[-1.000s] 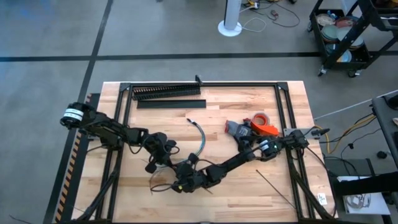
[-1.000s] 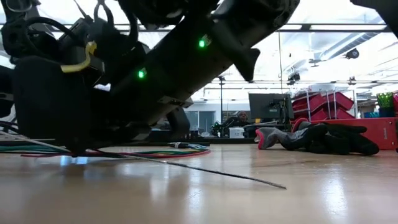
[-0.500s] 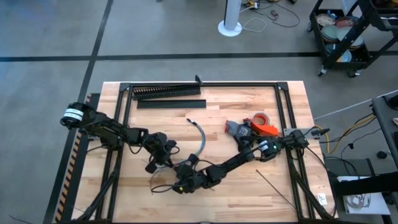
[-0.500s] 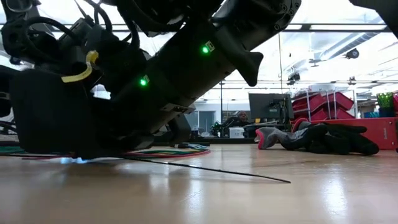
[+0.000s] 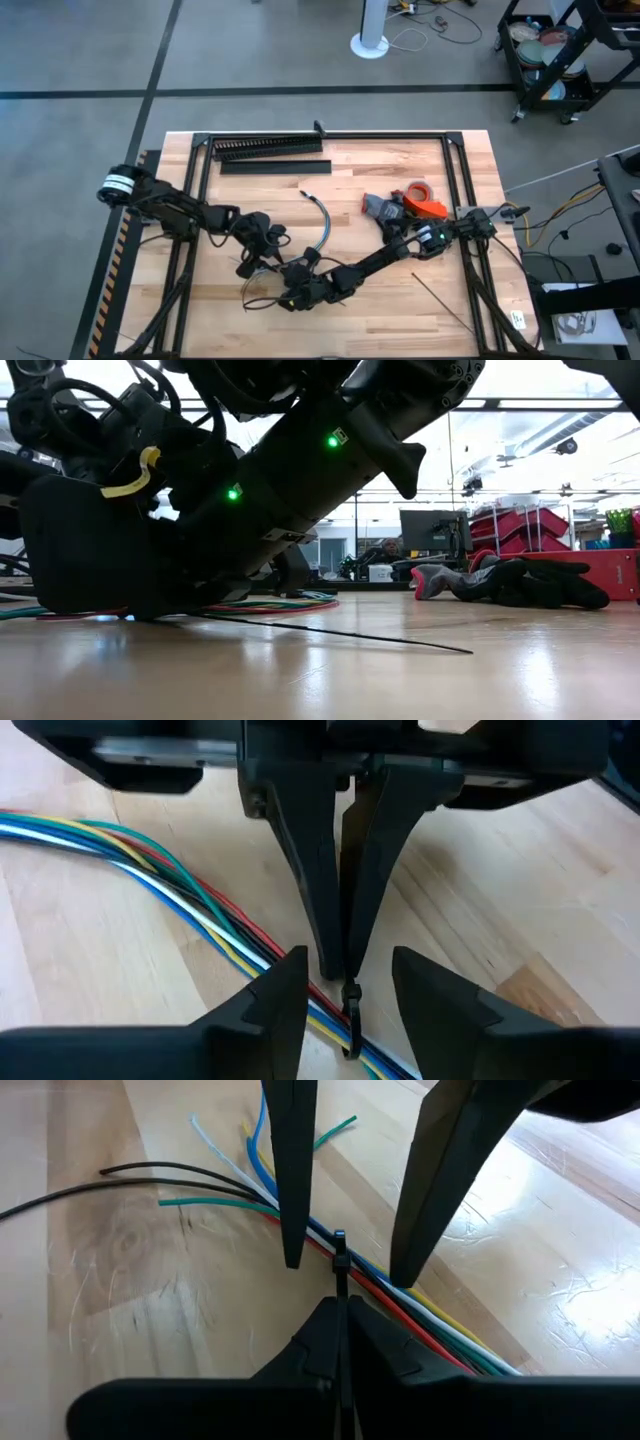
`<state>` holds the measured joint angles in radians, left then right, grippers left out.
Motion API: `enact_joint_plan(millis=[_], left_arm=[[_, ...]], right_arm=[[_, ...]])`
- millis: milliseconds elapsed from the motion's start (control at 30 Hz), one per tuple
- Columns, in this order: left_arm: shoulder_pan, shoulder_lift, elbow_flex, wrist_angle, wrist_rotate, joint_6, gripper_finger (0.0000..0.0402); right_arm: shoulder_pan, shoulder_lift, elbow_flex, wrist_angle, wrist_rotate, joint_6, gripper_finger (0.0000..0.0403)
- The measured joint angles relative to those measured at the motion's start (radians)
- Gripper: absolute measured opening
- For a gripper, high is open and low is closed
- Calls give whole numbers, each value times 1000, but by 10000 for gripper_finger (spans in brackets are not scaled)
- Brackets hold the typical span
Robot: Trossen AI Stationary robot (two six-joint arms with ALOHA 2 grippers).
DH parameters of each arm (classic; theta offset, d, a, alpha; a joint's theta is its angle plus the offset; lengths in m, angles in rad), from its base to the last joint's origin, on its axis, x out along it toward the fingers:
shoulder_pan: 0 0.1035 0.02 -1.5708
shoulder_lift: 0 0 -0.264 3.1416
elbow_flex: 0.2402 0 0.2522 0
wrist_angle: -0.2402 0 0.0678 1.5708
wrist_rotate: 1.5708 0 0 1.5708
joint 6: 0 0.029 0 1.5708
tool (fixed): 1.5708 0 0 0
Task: Ziptie cables
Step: Wrap the black zip tie on the cable
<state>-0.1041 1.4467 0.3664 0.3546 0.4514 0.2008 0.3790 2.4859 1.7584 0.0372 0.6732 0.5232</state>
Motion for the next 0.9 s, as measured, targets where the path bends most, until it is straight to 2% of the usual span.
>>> enact_joint_plan(millis=[133, 333, 533, 733, 900], left_arm=[[-4, 26, 0, 4, -39, -3, 115], [-8, 35, 0, 6, -41, -31, 71], [-25, 34, 0, 16, -42, -53, 43], [-47, 34, 30, 15, -51, -71, 39], [-48, 34, 42, 10, -69, -65, 52]], right_arm=[[0, 0, 0, -1, 0, -1, 0], [0, 0, 0, -2, 1, -1, 0], [0, 0, 0, -2, 1, -1, 0], [0, 0, 0, -3, 1, -1, 0], [0, 0, 0, -10, 0, 0, 0]])
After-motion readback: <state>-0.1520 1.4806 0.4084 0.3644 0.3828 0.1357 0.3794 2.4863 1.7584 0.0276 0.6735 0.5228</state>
